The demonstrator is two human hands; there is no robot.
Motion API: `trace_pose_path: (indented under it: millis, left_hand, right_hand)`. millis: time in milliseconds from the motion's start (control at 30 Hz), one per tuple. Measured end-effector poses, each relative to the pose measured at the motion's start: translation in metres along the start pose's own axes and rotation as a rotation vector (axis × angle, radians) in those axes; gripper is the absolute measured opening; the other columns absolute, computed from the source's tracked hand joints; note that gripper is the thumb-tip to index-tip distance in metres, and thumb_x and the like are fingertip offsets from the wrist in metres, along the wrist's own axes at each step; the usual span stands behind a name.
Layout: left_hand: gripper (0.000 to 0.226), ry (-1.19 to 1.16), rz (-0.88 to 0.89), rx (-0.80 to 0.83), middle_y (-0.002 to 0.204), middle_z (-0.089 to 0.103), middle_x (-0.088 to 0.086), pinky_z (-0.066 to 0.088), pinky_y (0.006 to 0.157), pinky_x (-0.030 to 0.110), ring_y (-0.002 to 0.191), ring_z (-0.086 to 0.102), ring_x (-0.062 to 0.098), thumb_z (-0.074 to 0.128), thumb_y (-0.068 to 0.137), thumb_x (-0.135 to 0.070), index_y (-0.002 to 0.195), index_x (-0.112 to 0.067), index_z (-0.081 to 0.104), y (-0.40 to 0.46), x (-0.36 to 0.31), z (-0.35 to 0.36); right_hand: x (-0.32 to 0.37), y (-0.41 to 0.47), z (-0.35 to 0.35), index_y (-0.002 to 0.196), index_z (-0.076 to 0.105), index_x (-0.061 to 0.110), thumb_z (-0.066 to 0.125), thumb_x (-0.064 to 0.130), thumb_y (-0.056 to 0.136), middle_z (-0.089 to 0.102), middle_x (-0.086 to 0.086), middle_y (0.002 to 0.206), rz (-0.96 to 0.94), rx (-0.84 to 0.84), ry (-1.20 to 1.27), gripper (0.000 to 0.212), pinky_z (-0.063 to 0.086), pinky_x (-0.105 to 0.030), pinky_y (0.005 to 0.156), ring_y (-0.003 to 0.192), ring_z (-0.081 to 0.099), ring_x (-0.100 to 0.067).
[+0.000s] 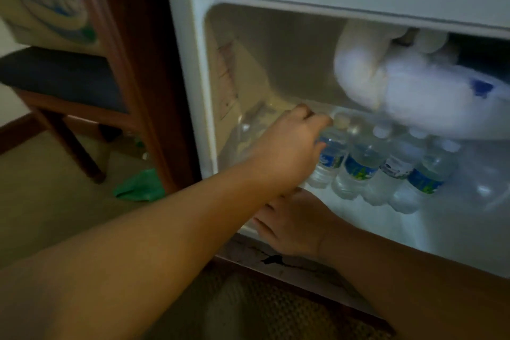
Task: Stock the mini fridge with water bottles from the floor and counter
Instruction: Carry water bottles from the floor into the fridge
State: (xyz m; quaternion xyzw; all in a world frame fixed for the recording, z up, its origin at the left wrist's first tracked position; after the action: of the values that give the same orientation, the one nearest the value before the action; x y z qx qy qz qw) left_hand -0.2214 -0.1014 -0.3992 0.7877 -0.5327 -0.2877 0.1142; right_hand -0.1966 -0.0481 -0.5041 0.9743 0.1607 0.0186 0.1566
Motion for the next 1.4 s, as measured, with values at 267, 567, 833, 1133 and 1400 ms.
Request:
trace_pose_path:
  millis: [267, 567, 833, 1133, 1400]
  left_hand:
    - [0.018, 0.338, 0.322, -0.055, 0.084, 0.063, 0.010, 0.046, 0.059, 0.040, 0.069, 0.055, 0.029, 0.068, 0.095, -0.021, 0.105, -0.008, 0.076, -0.196, 0.037, -0.122]
    - [0.032, 0.705, -0.514, 0.332, 0.110, 0.058, 0.000, 0.051, 0.076, 0.027, 0.094, 0.052, 0.010, 0.046, 0.100, -0.045, 0.121, -0.025, 0.058, -0.418, 0.193, -0.202]
    - [0.070, 0.813, -1.076, 0.822, 0.143, 0.048, 0.007, 0.050, 0.096, 0.042, 0.125, 0.049, 0.026, 0.057, 0.093, -0.050, 0.152, -0.023, 0.032, -0.548, 0.239, -0.191]
    - [0.063, 0.538, -1.458, 0.674, 0.131, 0.062, 0.005, 0.048, 0.092, 0.035, 0.117, 0.061, 0.025, 0.064, 0.093, -0.036, 0.150, -0.021, 0.041, -0.588, 0.260, -0.181]
    - [0.077, 0.325, -1.724, 0.268, 0.153, 0.039, 0.015, 0.049, 0.101, 0.049, 0.131, 0.049, 0.035, 0.062, 0.090, -0.043, 0.154, -0.020, 0.025, -0.639, 0.303, -0.117]
  right_hand:
    - [0.125, 0.050, 0.025, 0.100, 0.068, 0.016, 0.054, 0.028, 0.098, 0.063, -0.009, 0.086, -0.483, 0.119, 0.267, 0.019, 0.042, -0.032, 0.050, 0.067, 0.054, -0.026]
    - [0.251, 0.111, 0.110, 0.135, 0.043, 0.032, 0.046, 0.048, 0.101, 0.047, 0.007, 0.113, -0.471, 0.421, 0.236, 0.038, 0.054, -0.030, 0.073, 0.084, 0.052, -0.008]
    - [0.321, 0.141, 0.183, 0.134, 0.045, 0.025, 0.051, 0.057, 0.095, 0.061, -0.007, 0.126, -0.433, 0.631, -0.034, 0.051, 0.047, -0.037, 0.078, 0.108, 0.063, -0.027]
    - [0.364, 0.142, 0.216, 0.136, 0.055, 0.016, 0.057, 0.046, 0.096, 0.062, -0.005, 0.122, -0.224, 0.850, 0.009, 0.050, 0.051, -0.035, 0.086, 0.112, 0.061, -0.022]
    - [0.364, 0.142, 0.257, 0.154, 0.028, 0.012, 0.059, 0.036, 0.100, 0.058, -0.014, 0.136, 0.097, 0.715, 0.127, 0.067, 0.050, -0.038, 0.093, 0.121, 0.059, -0.027]
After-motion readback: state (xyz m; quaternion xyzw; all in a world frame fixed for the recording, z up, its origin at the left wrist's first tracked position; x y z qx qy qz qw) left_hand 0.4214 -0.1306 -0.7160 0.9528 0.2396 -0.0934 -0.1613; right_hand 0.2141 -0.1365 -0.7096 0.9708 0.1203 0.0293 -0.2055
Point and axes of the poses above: each hand's wrist, its own y-axis towards the middle knuckle, its own z-axis out of the palm, x = y × z, the point moved 8 cm from there along y, towards the middle knuckle
